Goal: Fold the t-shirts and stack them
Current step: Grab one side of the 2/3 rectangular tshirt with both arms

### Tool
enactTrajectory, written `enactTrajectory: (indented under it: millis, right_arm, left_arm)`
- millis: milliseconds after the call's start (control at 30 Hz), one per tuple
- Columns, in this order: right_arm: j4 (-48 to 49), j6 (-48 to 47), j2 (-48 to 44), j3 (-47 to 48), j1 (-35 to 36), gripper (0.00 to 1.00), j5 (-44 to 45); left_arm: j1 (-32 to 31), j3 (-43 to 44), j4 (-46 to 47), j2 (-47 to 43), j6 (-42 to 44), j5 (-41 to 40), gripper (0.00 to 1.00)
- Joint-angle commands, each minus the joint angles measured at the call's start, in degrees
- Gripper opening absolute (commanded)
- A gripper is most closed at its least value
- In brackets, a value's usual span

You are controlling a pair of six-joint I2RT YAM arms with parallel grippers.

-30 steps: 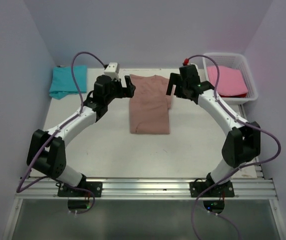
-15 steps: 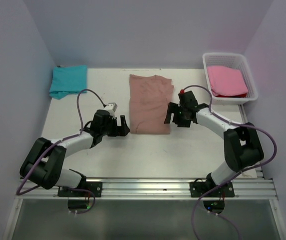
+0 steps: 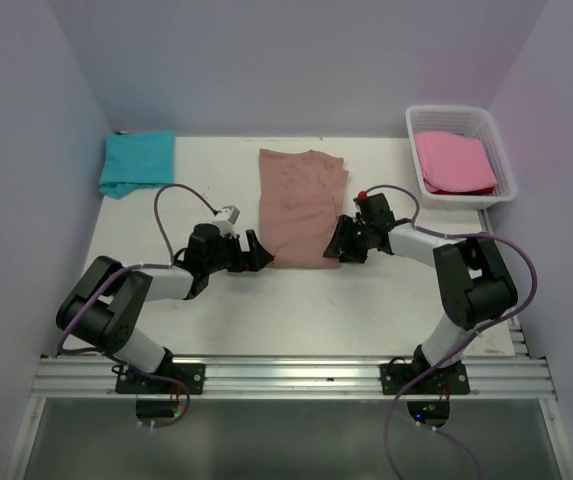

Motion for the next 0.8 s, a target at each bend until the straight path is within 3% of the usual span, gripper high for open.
enactTrajectory:
  millis: [0, 400, 767]
  right_arm:
    - [1.67, 1.26, -1.46, -2.39, -0.17, 0.52, -0.85]
    - [-2.55, 1.0, -9.64, -7.58, -0.26, 0.52, 2.75]
    - [0.96, 1.0, -5.17, -6.53, -0.17, 0.49, 3.37]
  left_arm:
    - [-0.07, -1.23, 1.81, 3.53, -2.62, 3.98, 1.0]
    - [-0.07, -4.39, -0.3, 5.29, -6.31, 10.23, 1.0]
    - [-0.07, -9.58, 12.27, 14.51, -10.18, 11.46, 1.0]
